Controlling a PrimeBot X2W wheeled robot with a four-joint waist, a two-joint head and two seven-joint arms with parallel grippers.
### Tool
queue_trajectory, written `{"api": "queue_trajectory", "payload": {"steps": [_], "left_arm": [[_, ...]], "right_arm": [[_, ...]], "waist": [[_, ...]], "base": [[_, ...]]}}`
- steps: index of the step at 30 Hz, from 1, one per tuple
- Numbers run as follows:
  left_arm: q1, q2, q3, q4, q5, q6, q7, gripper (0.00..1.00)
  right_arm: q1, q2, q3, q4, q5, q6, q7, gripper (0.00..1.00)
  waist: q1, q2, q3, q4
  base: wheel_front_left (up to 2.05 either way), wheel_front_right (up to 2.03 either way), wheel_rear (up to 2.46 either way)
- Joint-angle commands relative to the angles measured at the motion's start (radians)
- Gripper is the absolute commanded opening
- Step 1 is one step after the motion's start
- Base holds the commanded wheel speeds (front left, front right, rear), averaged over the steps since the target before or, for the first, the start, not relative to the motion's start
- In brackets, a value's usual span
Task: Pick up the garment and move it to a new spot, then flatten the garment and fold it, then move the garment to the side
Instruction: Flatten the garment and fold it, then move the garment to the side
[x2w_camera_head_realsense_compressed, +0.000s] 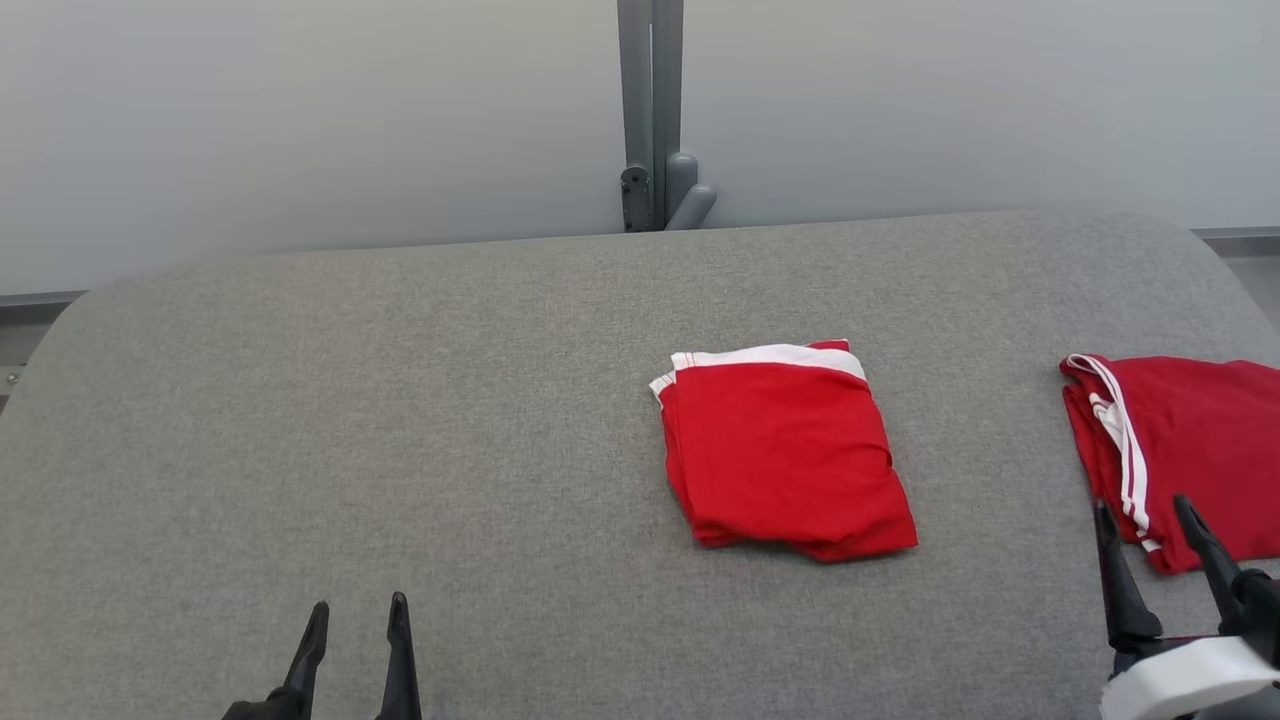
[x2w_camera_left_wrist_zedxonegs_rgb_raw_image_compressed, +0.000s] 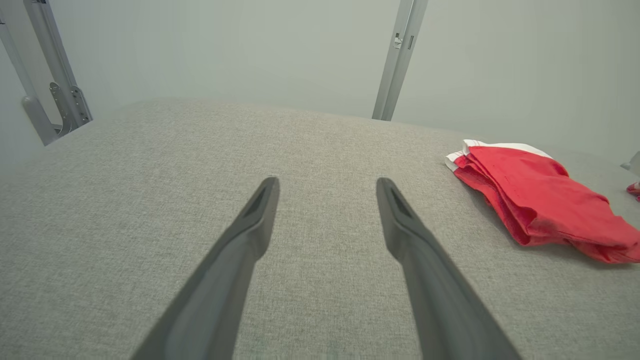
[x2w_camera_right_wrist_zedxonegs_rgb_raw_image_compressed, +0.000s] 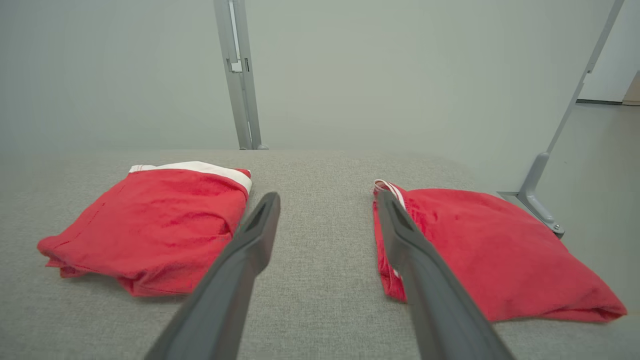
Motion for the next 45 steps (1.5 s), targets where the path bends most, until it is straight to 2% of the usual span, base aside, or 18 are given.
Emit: {"api": "queue_trajectory", "payload": {"steps": [1, 8, 21, 29, 31, 34, 38, 40, 42, 45], "left_arm": [[0.015, 0.002, 0.008, 0.001, 0.009, -0.006, -0.002, 1.0], [0.024, 0.002, 0.022, 0.009, 0.008, -0.018, -0.002, 1.0], [0.018, 0.002, 0.021, 0.009, 0.0, -0.018, -0.002, 1.0], [0.016, 0.002, 0.019, -0.001, 0.0, -0.016, -0.002, 1.0], [0.01, 0.002, 0.016, -0.006, -0.002, -0.015, -0.002, 1.0], [0.002, 0.002, 0.012, -0.013, -0.003, -0.012, -0.002, 1.0], [-0.009, 0.002, 0.001, -0.015, -0.002, -0.013, -0.002, 1.0], [-0.027, 0.002, -0.013, -0.016, -0.001, -0.011, -0.002, 1.0], [-0.037, 0.002, -0.02, -0.015, -0.002, -0.008, -0.002, 1.0], [-0.052, 0.002, -0.029, -0.014, -0.003, -0.005, -0.002, 1.0]], "right_arm": [[0.017, -0.001, -0.015, -0.009, -0.003, -0.001, -0.003, 1.0], [0.055, 0.005, -0.057, -0.014, 0.001, -0.001, -0.003, 1.0], [0.028, 0.015, -0.045, -0.004, 0.005, -0.001, -0.003, 1.0], [-0.003, -0.004, -0.024, 0.003, 0.046, -0.001, -0.003, 1.0], [-0.036, -0.025, -0.007, 0.017, 0.091, -0.001, -0.003, 1.0], [-0.111, -0.069, 0.028, 0.045, 0.183, -0.001, 0.078, 1.0], [-0.217, -0.12, 0.083, 0.085, 0.304, -0.001, 0.305, 1.0], [-0.297, -0.123, 0.123, 0.139, 0.383, 0.0, 0.456, 1.0], [-0.34, -0.11, 0.141, 0.188, 0.421, 0.0, 0.518, 1.0], [-0.402, -0.089, 0.158, 0.273, 0.458, 0.0, 0.554, 1.0]], "waist": [[0.0, -0.0001, -0.004, -0.003], [0.0, -0.0001, -0.005, 0.005], [0.0, -0.0001, -0.004, 0.041], [0.0, -0.0001, 0.006, 0.059], [0.0, -0.0001, 0.014, 0.064], [0.0, -0.0001, 0.029, 0.07], [0.0, -0.0001, 0.06, 0.08], [0.0, -0.0001, 0.086, 0.094], [0.0, -0.0001, 0.099, 0.107], [0.0, -0.0001, 0.116, 0.127]], "base": [[0.0, 0.0, 0.0], [0.0, 0.0, 0.0], [0.0, 0.0, 0.0], [0.0, 0.0, 0.0], [0.0, 0.0, 0.0], [0.0, 0.0, 0.0], [0.0, 0.0, 0.0], [0.0, 0.0, 0.0], [0.0, 0.0, 0.0], [0.0, 0.0, 0.0]]}}
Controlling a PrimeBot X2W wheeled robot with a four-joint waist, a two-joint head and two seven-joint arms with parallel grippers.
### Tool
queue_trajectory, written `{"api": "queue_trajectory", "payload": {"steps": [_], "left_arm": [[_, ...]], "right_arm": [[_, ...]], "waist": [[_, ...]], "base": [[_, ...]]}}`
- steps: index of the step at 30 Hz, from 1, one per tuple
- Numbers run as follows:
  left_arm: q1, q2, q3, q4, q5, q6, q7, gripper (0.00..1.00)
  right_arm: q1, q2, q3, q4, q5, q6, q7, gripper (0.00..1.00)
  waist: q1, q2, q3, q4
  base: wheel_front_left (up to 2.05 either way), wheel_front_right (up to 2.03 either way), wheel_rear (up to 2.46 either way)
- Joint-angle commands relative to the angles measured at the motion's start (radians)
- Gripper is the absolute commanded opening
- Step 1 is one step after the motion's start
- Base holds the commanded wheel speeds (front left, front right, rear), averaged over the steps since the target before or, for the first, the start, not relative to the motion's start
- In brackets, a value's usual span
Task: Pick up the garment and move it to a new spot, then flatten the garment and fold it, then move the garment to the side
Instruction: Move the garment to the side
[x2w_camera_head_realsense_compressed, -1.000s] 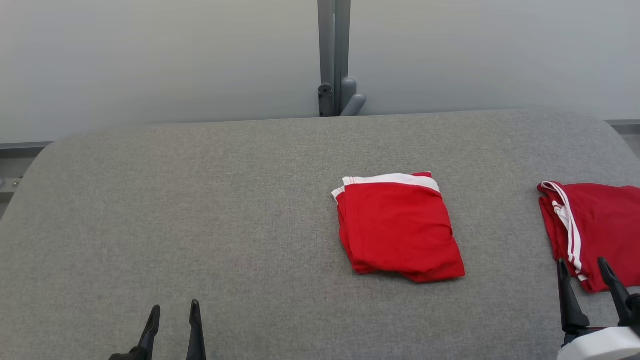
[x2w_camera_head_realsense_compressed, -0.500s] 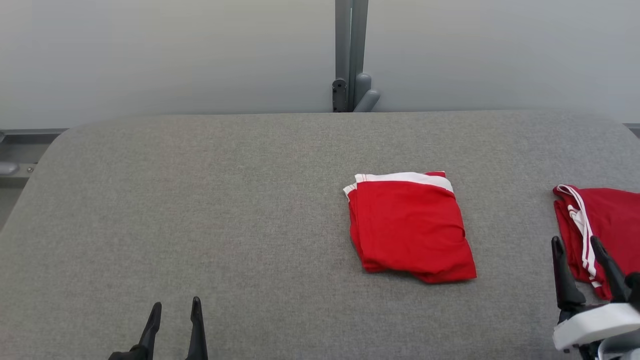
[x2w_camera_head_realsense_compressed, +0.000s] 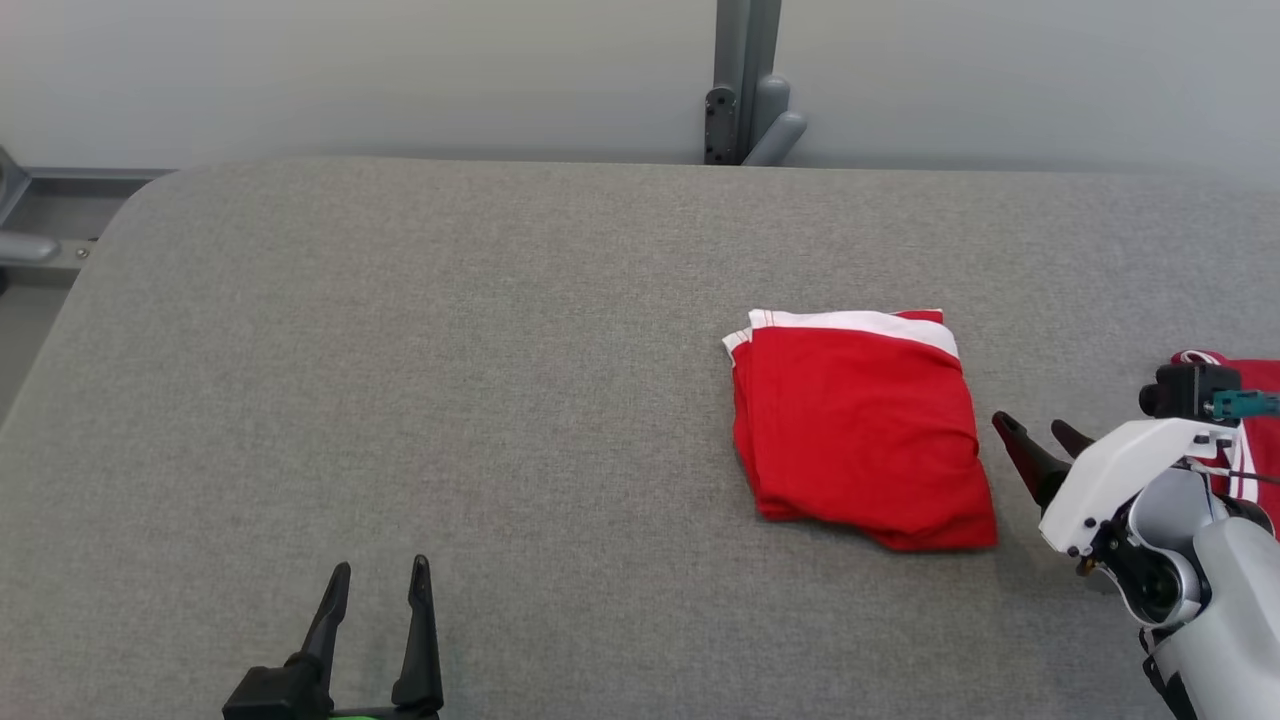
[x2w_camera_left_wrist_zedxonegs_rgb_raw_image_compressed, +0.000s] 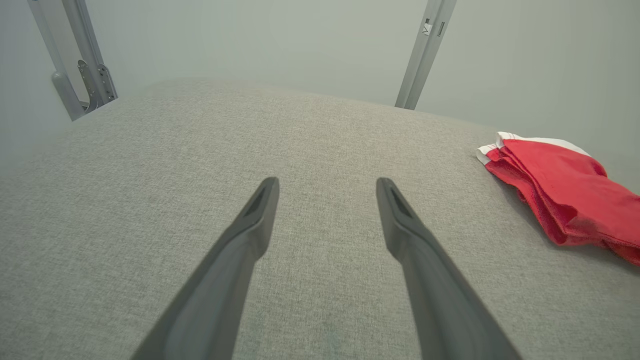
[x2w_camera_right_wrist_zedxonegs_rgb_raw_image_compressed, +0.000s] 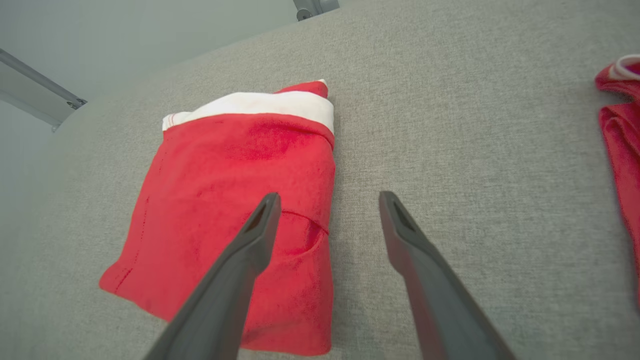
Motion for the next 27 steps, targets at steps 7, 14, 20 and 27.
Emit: {"api": "queue_trajectory", "payload": {"steps": [7, 14, 20, 27], "left_arm": [[-0.046, 0.002, -0.024, -0.001, -0.009, 0.013, -0.003, 1.0], [-0.067, 0.002, -0.041, -0.006, -0.025, 0.028, -0.003, 1.0], [-0.069, 0.002, -0.035, -0.016, -0.027, 0.036, -0.003, 1.0], [-0.067, 0.002, -0.016, -0.024, -0.029, 0.041, -0.003, 1.0]], "right_arm": [[-0.141, 0.032, 0.014, 0.216, 0.025, 0.0, -0.003, 1.0], [-0.216, 0.064, 0.04, 0.362, 0.125, 0.0, 0.002, 0.97], [-0.249, 0.046, 0.095, 0.322, 0.204, 0.0, -0.026, 0.0], [-0.273, -0.07, 0.183, 0.19, 0.243, 0.0, 0.001, 0.0]], "waist": [[0.0, 0.0, 0.057, 0.062], [0.0, 0.0, 0.083, 0.066], [0.0, 0.0, 0.089, 0.011], [0.0, 0.0, 0.082, -0.071]], "base": [[0.0, 0.0, 0.0], [0.0, 0.0, 0.0], [0.0, 0.0, 0.0], [0.0, 0.0, 0.0]]}}
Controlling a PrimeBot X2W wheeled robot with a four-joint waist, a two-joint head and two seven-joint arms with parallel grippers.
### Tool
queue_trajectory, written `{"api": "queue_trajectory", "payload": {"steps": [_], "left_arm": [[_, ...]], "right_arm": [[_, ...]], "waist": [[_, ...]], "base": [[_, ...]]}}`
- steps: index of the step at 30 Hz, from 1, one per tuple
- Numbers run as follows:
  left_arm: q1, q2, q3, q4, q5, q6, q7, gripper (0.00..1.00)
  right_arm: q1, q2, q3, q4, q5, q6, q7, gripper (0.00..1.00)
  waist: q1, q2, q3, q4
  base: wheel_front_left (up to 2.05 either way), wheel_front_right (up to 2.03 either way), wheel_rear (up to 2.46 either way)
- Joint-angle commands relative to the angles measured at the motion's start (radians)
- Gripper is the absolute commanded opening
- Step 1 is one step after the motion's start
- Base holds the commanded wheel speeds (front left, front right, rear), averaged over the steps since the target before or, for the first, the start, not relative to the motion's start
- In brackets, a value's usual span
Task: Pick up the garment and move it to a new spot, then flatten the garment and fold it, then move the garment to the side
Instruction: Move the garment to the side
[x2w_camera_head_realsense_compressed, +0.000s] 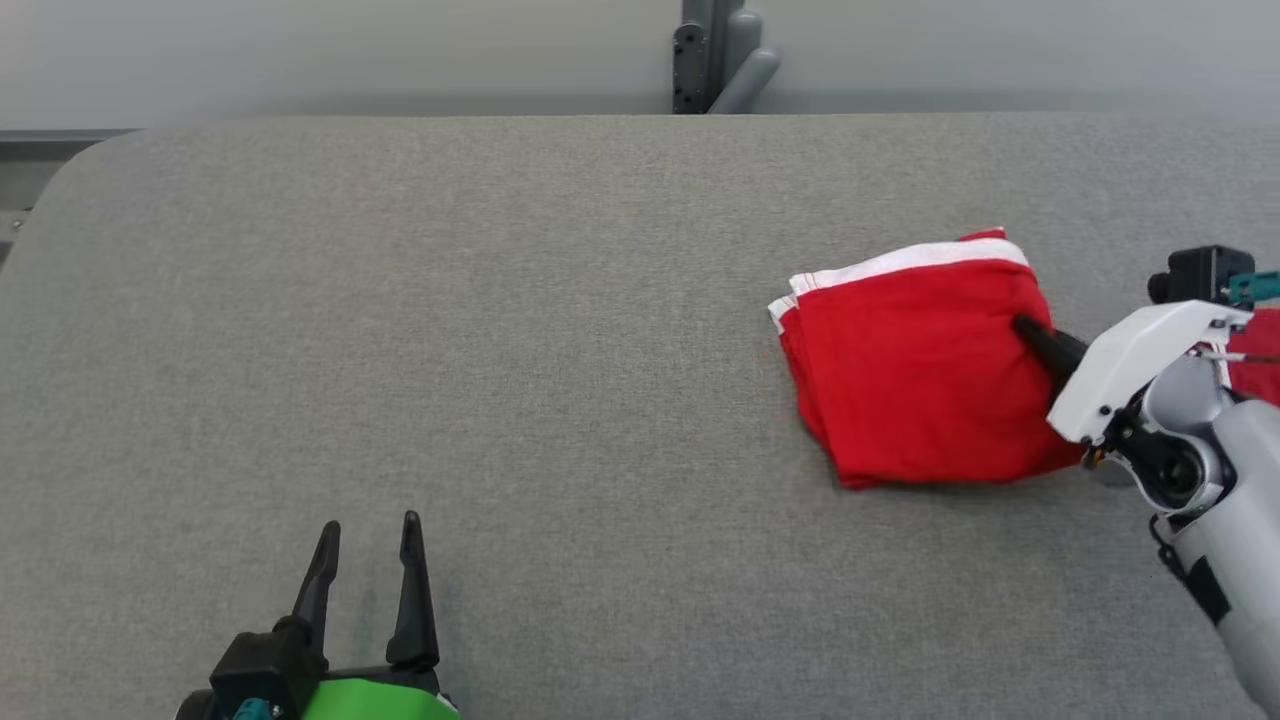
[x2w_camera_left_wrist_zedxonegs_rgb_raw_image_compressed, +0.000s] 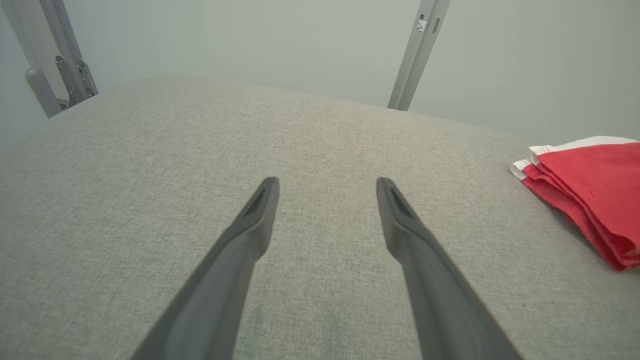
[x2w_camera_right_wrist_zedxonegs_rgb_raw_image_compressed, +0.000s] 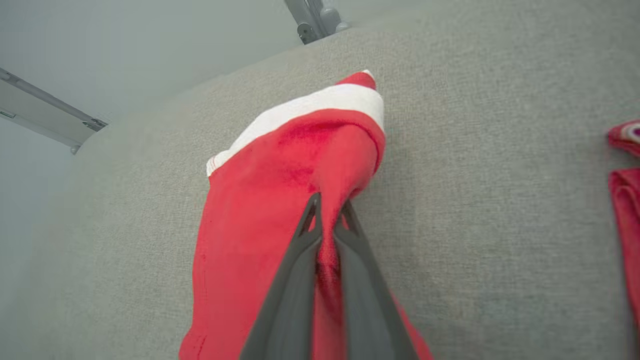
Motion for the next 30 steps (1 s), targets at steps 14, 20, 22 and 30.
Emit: {"api": "queue_trajectory", "payload": {"steps": [14, 20, 22, 30], "left_arm": [[-0.024, 0.002, 0.005, -0.023, -0.007, 0.01, -0.003, 1.0], [-0.047, 0.002, 0.0, -0.016, 0.009, 0.0, -0.003, 1.0], [-0.055, 0.003, -0.002, -0.012, 0.017, -0.001, -0.003, 1.0], [-0.075, 0.002, -0.002, -0.008, 0.038, -0.004, -0.003, 1.0]], "right_arm": [[-0.01, -0.331, -0.062, -0.222, 0.01, 0.0, 0.233, 0.0], [-0.01, -0.335, -0.168, -0.117, -0.069, 0.0, 0.228, 0.0], [-0.021, -0.325, -0.187, -0.083, -0.103, 0.0, 0.215, 0.0], [-0.059, -0.313, -0.214, 0.047, -0.247, 0.0, 0.176, 0.0]], "waist": [[0.0, 0.0, 0.018, -0.148], [0.0, 0.0, 0.054, -0.145], [0.0, 0.0, 0.066, -0.139], [0.0, 0.0, 0.103, -0.118]], "base": [[0.0, 0.0, 0.0], [0.0, 0.0, 0.0], [0.0, 0.0, 0.0], [0.0, 0.0, 0.0]]}}
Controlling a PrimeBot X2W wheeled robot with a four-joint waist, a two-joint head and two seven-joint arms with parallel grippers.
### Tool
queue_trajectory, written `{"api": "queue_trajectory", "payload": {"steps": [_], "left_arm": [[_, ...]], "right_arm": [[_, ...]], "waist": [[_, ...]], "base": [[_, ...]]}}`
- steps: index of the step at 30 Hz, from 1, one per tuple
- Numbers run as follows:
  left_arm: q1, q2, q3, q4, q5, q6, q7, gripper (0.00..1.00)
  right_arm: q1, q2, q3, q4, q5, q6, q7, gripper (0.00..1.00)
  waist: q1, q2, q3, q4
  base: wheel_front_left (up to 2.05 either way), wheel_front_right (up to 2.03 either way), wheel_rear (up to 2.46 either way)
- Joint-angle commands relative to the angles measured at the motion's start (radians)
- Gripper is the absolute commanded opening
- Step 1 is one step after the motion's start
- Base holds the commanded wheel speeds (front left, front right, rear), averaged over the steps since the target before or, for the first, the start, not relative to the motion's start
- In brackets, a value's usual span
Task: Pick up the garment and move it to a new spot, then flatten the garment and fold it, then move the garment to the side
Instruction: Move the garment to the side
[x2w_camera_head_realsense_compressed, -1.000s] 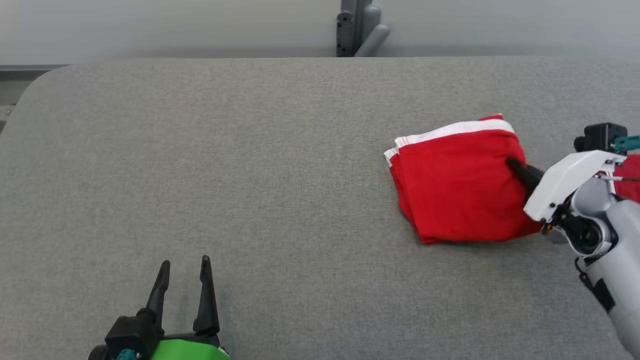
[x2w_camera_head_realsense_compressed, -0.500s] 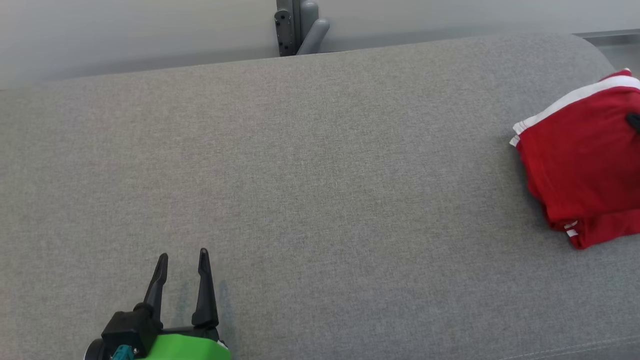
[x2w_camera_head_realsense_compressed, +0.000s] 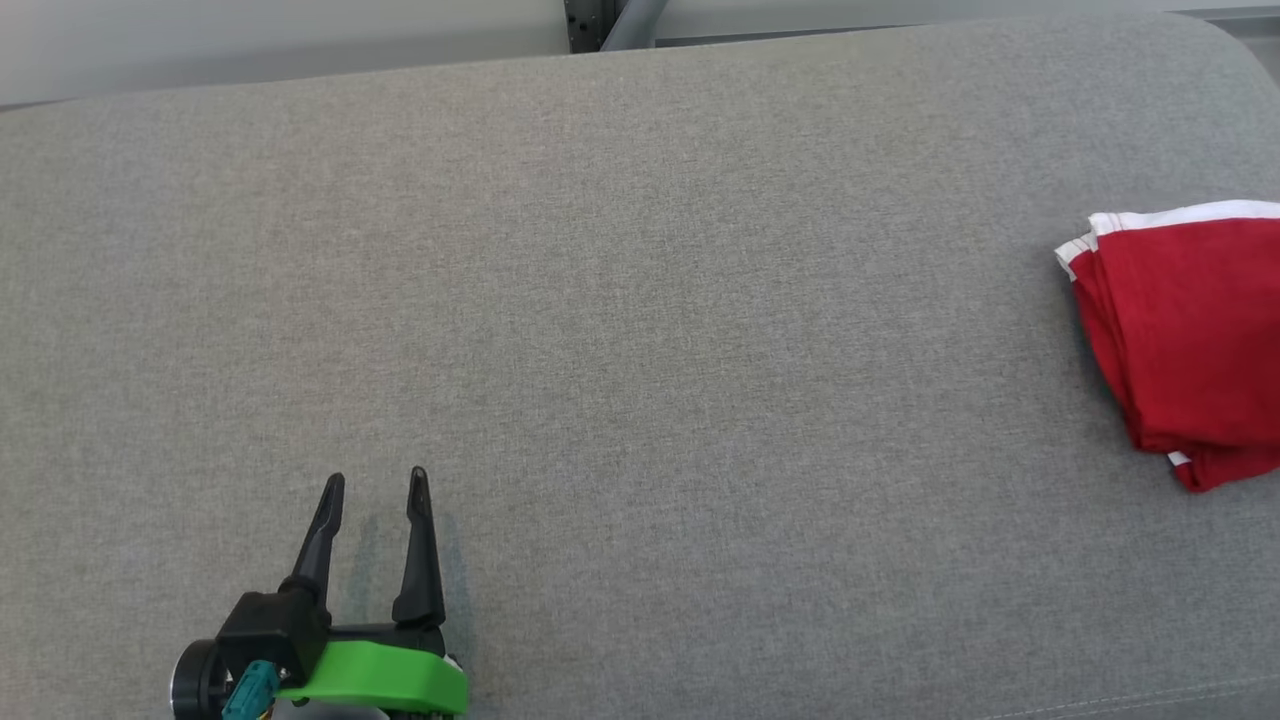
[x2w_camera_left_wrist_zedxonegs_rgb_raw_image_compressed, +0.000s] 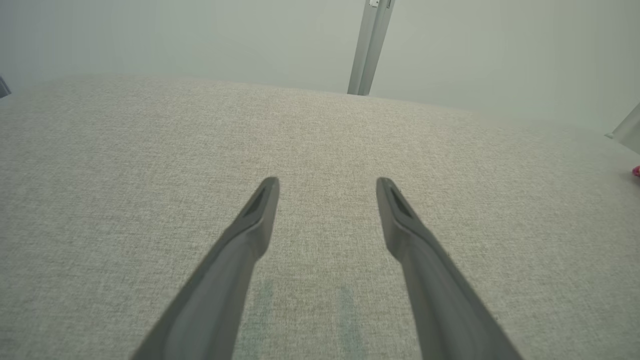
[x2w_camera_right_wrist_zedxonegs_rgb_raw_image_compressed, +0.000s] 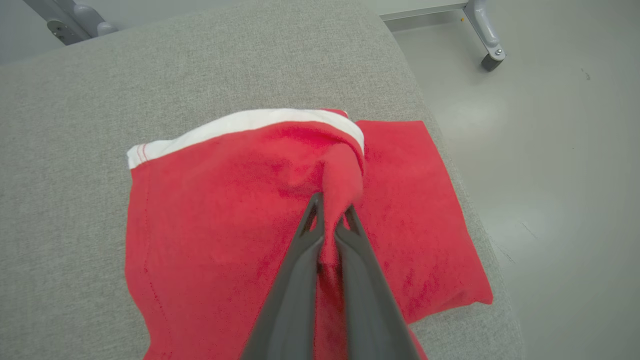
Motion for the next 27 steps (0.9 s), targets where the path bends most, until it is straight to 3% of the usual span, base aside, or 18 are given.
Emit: {"api": "queue_trajectory", "payload": {"steps": [1, 2, 3, 4, 5, 10, 15, 20, 27], "left_arm": [[-0.017, 0.002, 0.003, 0.001, 0.005, -0.002, -0.003, 1.0], [-0.017, 0.003, 0.002, 0.001, 0.006, 0.0, -0.003, 1.0], [-0.017, 0.002, 0.0, 0.002, 0.007, 0.002, -0.003, 1.0], [-0.018, 0.002, -0.001, 0.002, 0.006, 0.004, -0.003, 1.0], [-0.018, 0.003, -0.003, 0.003, 0.005, 0.005, -0.003, 1.0], [-0.01, 0.003, -0.008, 0.006, -0.005, 0.012, -0.003, 1.0], [-0.004, 0.003, -0.007, 0.01, -0.014, 0.014, -0.003, 1.0], [0.02, 0.003, 0.007, 0.024, -0.045, 0.015, -0.003, 1.0], [0.058, 0.003, 0.041, 0.051, -0.052, 0.028, -0.003, 1.0]], "right_arm": [[-0.011, -0.01, -0.003, 0.019, -0.033, -0.001, -0.02, 0.0], [-0.01, -0.012, -0.009, 0.041, -0.052, -0.001, -0.037, 0.0], [-0.005, -0.013, -0.01, 0.064, -0.077, -0.001, -0.051, 0.2], [0.001, -0.011, -0.009, 0.086, -0.099, -0.001, -0.061, 0.47], [0.006, -0.009, -0.012, 0.108, -0.115, -0.001, -0.071, 1.0], [0.01, 0.003, -0.04, 0.199, -0.22, -0.001, -0.157, 1.0], [0.0, 0.025, -0.042, 0.185, -0.246, -0.001, -0.251, 1.0], [0.037, 0.049, -0.058, 0.082, -0.202, -0.001, -0.409, 1.0], [0.207, 0.096, -0.115, -0.158, -0.151, -0.001, -0.574, 1.0]], "waist": [[0.0, 0.0, 0.011, 0.009], [0.0, 0.0, 0.013, 0.01], [0.0, 0.0, 0.014, 0.011], [0.0, 0.0, 0.014, 0.012], [0.0, 0.0, 0.014, 0.013], [0.0, 0.0, 0.005, 0.005], [0.0, 0.0, -0.015, -0.008], [0.0, 0.0, -0.072, -0.016], [0.0, 0.0, -0.169, -0.005]], "base": [[0.0, 0.0, 0.0], [0.0, 0.0, 0.0], [0.0, 0.0, 0.0], [0.0, 0.0, 0.0], [0.0, 0.0, 0.0], [0.0, 0.0, 0.0], [0.0, 0.0, 0.0], [0.0, 0.0, 0.0], [0.0, 0.0, 0.0]]}}
